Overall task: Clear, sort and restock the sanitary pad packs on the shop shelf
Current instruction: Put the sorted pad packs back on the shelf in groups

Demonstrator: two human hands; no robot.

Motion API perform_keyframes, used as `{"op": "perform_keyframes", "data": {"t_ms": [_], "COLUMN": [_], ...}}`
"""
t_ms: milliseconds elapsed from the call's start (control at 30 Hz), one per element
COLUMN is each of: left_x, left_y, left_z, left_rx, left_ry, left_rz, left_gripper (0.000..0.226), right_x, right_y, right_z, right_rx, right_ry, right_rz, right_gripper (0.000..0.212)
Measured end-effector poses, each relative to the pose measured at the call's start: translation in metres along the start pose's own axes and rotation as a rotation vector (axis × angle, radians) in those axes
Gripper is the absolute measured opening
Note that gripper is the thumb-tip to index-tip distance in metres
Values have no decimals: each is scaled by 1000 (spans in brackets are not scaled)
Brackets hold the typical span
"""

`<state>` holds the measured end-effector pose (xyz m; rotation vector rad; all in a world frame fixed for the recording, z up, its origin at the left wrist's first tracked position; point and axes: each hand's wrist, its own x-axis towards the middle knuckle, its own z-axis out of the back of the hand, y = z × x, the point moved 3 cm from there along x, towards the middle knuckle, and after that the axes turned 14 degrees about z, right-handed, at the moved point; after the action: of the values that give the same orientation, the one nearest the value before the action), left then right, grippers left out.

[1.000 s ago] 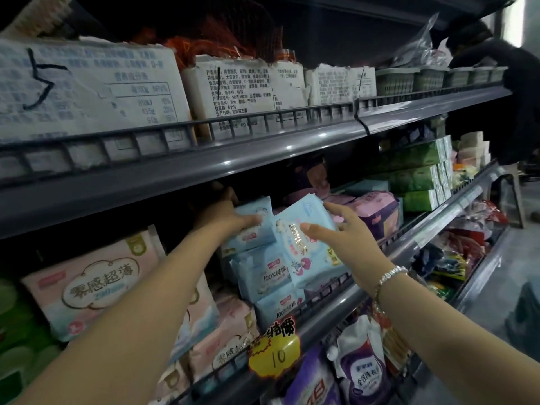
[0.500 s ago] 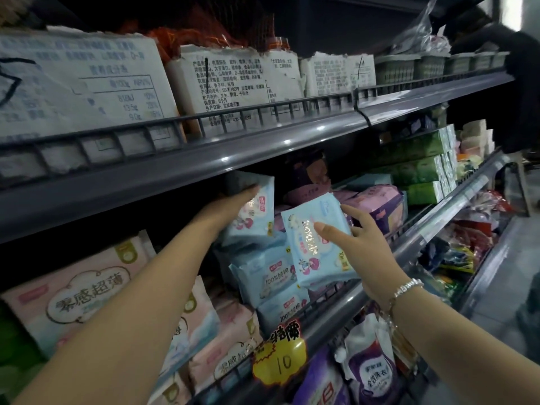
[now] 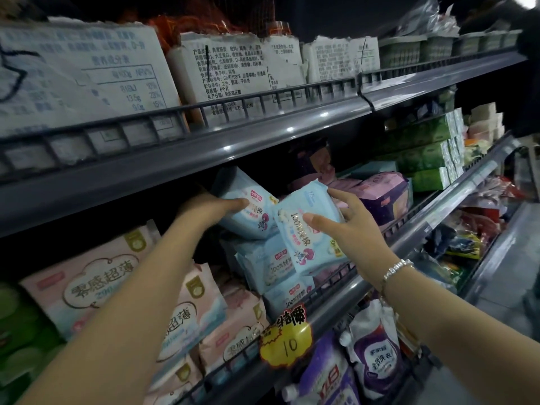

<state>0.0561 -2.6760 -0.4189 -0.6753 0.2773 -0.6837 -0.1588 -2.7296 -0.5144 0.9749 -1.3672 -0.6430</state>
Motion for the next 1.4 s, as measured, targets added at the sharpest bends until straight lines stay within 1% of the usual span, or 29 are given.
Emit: {"op": "perform_keyframes", "data": {"t_ms": [33, 67, 100, 133, 167, 200, 300, 333, 400, 467, 633, 767, 933, 1000, 1067, 1100, 1200, 1267, 1300, 1333, 1367, 1400], "left_x": [-1, -2, -4, -5, -3, 2, 16, 25, 41, 59, 105, 124, 130, 129, 123, 114, 96, 78, 69, 62, 51, 42], "left_y": [-1, -2, -3, -2, -1, 1, 3, 1, -2, -4, -2, 9, 10, 10, 6, 3, -12, -19, -19, -16, -14, -10], "left_z": [5, 8, 11, 11, 9, 7, -7, -13, -25, -33, -49, -63, -68, -70, -70, -67, -54, -46, -43, -41, -40, -39], "left_rx": [70, 76, 43, -22, -92, -176, -462, -506, -499, -434, -357, -367, -541, -582, -616, -620, -570, -579, -623, -675, -716, -694], "left_ry": [48, 99, 154, 196, 206, 197, 198, 204, 200, 162, 52, 53, -22, -14, 4, -7, -25, 40, 84, 152, 250, 373], "left_rz": [1, 4, 9, 15, 22, 33, 69, 73, 85, 127, 116, 173, 209, 221, 211, 209, 163, 146, 121, 59, -31, -133], "left_gripper": [59, 46, 33, 26, 23, 23, 37, 40, 47, 52, 54, 54, 47, 44, 31, 28, 35, 36, 38, 39, 34, 26], "right_x": [2, 3, 5, 6, 7, 7, 12, 14, 19, 25, 35, 44, 51, 53, 56, 57, 59, 59, 60, 61, 61, 61], "right_y": [1, 2, 2, 3, 3, 4, 6, 7, 10, 11, 0, -13, -15, -14, -12, -10, -7, -3, 0, 3, 7, 10], "right_z": [-2, -4, -7, -9, -12, -13, -17, -18, -19, -20, -23, -22, -20, -21, -19, -19, -19, -20, -20, -19, -17, -16], "right_rx": [-9, -9, -7, -8, -14, -20, -48, -50, -51, -55, -89, -31, -54, -74, -102, -108, -109, -128, -144, -157, -154, -141], "right_ry": [13, 27, 41, 54, 64, 68, 67, 60, 39, 24, 41, 49, 75, 93, 111, 121, 137, 153, 173, 200, 230, 269], "right_rz": [1, 3, 4, 5, 9, 16, 42, 51, 69, 88, 123, 135, 152, 148, 151, 146, 122, 124, 134, 140, 135, 124], "right_gripper": [67, 67, 68, 68, 68, 68, 68, 69, 69, 68, 69, 70, 71, 71, 71, 70, 70, 68, 67, 64, 61, 59]}}
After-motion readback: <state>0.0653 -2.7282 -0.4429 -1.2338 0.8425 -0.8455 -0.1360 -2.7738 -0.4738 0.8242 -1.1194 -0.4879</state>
